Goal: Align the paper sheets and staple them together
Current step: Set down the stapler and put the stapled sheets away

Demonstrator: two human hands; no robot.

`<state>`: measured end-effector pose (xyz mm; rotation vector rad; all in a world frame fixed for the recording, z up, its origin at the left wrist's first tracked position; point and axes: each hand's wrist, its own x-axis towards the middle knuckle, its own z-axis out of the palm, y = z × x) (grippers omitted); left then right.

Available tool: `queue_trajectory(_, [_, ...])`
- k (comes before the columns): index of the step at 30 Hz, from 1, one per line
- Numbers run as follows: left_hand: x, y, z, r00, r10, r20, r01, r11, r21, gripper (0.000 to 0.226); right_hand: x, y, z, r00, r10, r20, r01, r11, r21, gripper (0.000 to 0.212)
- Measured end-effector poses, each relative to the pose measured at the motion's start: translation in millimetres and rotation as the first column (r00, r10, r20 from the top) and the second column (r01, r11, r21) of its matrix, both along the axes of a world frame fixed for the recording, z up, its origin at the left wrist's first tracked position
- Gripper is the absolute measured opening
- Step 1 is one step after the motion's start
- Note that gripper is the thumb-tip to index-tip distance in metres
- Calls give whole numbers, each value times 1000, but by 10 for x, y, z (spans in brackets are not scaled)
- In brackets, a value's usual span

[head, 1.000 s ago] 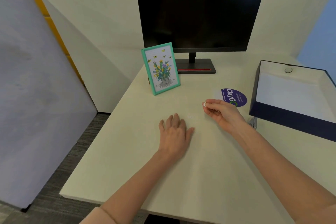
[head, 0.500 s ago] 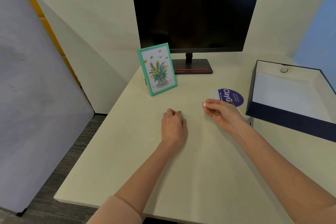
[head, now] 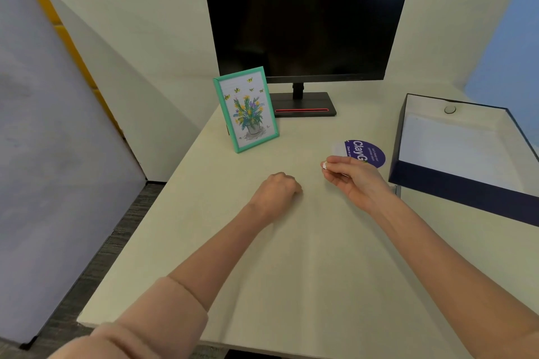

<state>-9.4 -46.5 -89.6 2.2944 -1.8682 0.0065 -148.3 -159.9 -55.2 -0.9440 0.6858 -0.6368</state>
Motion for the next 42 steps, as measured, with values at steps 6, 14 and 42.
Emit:
queue_trajectory(6, [33, -32, -10, 998, 23, -50, -26, 998, -53, 31, 25, -10, -29, 1000, -14, 7, 14, 1000, 21, 14])
queue_trajectory(14, [-18, -61, -79, 998, 4, 59, 1, 996, -94, 20, 36, -48, -80, 1000, -30, 5, 30, 999, 39, 14])
queue_trajectory(42, [-67, -44, 233, 70, -21, -997, -711, 701, -65, 16, -295, 140, 82, 976, -172, 136, 117, 933, 340, 11])
